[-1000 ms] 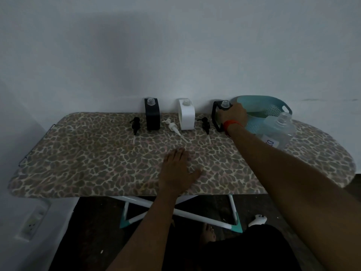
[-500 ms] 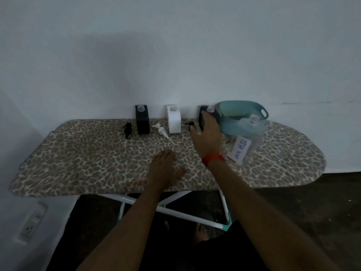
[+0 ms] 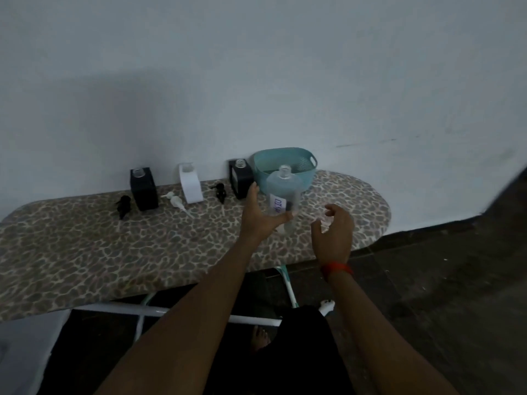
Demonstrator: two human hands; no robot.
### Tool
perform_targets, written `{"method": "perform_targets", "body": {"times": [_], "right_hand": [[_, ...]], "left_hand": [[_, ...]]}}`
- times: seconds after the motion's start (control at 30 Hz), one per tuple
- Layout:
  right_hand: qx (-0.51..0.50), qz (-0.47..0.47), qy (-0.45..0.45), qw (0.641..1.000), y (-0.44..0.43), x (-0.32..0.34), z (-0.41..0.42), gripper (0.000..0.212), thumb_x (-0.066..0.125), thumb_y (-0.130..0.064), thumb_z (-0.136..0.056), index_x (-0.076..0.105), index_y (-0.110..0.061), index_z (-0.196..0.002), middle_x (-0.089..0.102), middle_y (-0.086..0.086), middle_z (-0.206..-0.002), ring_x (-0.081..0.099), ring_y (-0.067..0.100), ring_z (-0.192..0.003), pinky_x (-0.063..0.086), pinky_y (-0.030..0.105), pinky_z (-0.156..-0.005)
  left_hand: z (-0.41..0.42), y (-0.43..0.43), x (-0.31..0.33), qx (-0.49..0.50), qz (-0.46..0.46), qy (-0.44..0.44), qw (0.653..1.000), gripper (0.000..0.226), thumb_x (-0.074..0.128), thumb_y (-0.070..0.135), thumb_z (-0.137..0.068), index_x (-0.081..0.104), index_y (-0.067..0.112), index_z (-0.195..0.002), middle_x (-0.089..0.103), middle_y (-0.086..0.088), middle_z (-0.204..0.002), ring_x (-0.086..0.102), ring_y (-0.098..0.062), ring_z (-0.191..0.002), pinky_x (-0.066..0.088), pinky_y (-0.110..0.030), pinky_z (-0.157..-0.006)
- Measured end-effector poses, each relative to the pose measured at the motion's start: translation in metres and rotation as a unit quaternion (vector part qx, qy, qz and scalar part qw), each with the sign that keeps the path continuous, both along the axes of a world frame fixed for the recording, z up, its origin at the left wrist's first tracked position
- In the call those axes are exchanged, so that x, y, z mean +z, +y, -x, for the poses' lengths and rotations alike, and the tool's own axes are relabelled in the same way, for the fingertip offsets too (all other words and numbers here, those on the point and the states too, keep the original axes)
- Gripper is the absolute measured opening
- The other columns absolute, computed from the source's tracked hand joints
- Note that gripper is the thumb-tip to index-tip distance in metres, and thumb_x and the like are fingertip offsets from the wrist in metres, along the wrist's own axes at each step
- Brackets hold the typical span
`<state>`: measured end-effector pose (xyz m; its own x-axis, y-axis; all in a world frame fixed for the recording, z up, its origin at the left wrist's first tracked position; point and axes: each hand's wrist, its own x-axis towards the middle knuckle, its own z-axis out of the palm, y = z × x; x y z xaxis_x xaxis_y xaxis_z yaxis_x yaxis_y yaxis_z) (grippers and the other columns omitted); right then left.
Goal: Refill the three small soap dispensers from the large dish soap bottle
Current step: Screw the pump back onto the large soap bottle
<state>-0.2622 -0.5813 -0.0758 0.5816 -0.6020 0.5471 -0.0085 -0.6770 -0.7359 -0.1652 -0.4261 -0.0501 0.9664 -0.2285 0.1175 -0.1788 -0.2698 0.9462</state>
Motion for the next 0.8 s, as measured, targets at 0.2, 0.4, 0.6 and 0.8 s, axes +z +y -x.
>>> {"method": "perform_targets", "body": {"times": [0.2,0.4,0.6,0.8], "right_hand": [[-0.007,-0.005,0.043,0.999,-0.021,0.001,-0.017,0.040,0.070,-0.014,-0.082,0.058,-0.012,-0.120,0.060,0.006,-0.110,0.055,0.023,-0.106,0.040,0.031,-0.092],[0.077,0.086,0.229,0.967,-0.025,0.011,-0.062,0.058,0.067,-0.037,-0.089,0.051,-0.013,-0.138,0.058,0.012,-0.134,0.048,0.033,-0.124,0.036,0.043,-0.104],[0.167,0.172,0.411,0.880,0.001,0.024,-0.117,0.038,0.057,-0.027,-0.096,0.056,-0.008,-0.129,0.060,0.018,-0.128,0.057,0.034,-0.116,0.048,0.041,-0.096],[0.174,0.236,0.420,0.859,0.017,0.034,-0.126,0.025,0.052,-0.012,-0.098,0.064,-0.004,-0.118,0.064,0.018,-0.121,0.062,0.033,-0.109,0.052,0.040,-0.091]], "left_hand": [[-0.005,-0.027,0.003,-0.010,0.042,-0.031,0.999,0.087,0.097,0.026,-0.064,0.053,0.020,-0.138,0.063,0.004,-0.132,0.061,-0.013,-0.120,0.056,-0.032,-0.095],[-0.006,0.022,0.008,0.055,0.045,-0.103,0.992,0.078,0.096,0.024,-0.065,0.059,0.013,-0.132,0.070,-0.001,-0.119,0.066,-0.010,-0.104,0.050,-0.008,-0.078],[0.004,0.106,0.002,0.118,-0.011,-0.118,0.986,0.085,0.085,0.044,-0.059,0.056,0.003,-0.127,0.066,-0.022,-0.105,0.067,-0.035,-0.097,0.056,-0.037,-0.082],[0.007,0.143,-0.003,0.138,-0.026,-0.097,0.985,0.092,0.088,0.034,-0.063,0.049,0.013,-0.144,0.063,-0.007,-0.133,0.062,-0.023,-0.120,0.055,-0.038,-0.094]]}}
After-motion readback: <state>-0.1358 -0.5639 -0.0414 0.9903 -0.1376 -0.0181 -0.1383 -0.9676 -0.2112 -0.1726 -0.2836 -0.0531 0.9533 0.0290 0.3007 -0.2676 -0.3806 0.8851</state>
